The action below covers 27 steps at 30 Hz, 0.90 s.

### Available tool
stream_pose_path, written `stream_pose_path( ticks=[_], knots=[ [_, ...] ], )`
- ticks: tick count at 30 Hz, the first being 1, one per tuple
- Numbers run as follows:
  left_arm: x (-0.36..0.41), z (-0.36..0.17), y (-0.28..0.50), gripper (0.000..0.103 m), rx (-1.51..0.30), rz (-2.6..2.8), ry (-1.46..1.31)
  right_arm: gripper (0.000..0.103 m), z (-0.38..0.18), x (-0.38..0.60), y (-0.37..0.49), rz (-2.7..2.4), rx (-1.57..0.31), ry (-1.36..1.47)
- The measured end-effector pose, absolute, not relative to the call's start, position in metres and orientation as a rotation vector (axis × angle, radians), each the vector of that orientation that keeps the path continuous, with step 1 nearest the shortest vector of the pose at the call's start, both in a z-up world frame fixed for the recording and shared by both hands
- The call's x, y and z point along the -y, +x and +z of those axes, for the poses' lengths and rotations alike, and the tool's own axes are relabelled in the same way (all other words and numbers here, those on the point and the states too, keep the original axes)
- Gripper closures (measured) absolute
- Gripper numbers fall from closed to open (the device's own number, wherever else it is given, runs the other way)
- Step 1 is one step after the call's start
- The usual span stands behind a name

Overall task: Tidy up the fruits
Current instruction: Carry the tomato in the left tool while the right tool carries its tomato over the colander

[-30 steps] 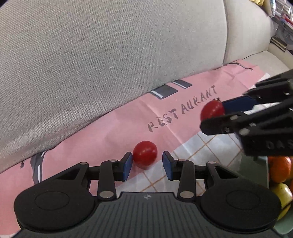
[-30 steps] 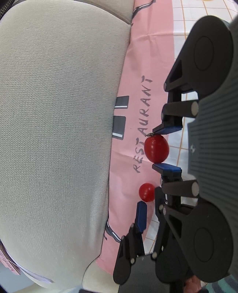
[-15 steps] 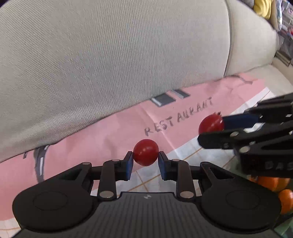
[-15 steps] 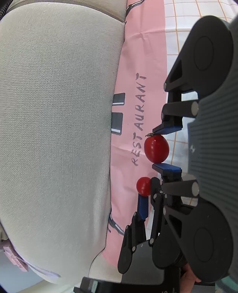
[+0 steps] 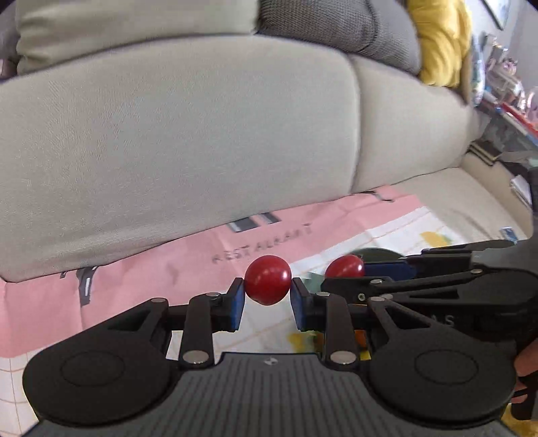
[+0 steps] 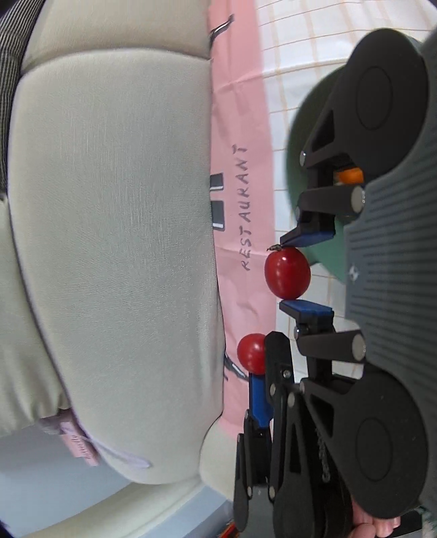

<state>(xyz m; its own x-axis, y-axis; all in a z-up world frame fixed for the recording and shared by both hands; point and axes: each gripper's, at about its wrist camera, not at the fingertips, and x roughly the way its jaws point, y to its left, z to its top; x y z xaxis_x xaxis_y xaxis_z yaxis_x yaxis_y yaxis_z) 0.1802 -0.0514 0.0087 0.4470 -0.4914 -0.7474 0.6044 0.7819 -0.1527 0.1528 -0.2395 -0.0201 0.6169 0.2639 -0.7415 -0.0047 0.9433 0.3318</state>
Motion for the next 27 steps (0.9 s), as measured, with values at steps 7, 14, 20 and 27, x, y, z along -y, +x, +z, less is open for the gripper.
stream_pose_path(
  ticks=[7,14,20,27],
  knots=[
    [0.073,0.02,0.131,0.071,-0.851,-0.728,0.193,0.072,-0.009,0.266,0.095,0.085,-0.852,0.384],
    [0.093,0.013,0.107,0.071,-0.856,-0.752,0.235,0.072,-0.022,0.286,0.056,0.012,-0.856,0.416],
    [0.102,-0.009,0.106,0.071,-0.902,-0.732,0.247,0.072,-0.033,0.289,0.047,-0.012,-0.859,0.381],
    [0.112,-0.029,0.114,0.071,-0.948,-0.718,0.257,0.072,-0.049,0.292,0.054,-0.042,-0.866,0.333]
  ],
)
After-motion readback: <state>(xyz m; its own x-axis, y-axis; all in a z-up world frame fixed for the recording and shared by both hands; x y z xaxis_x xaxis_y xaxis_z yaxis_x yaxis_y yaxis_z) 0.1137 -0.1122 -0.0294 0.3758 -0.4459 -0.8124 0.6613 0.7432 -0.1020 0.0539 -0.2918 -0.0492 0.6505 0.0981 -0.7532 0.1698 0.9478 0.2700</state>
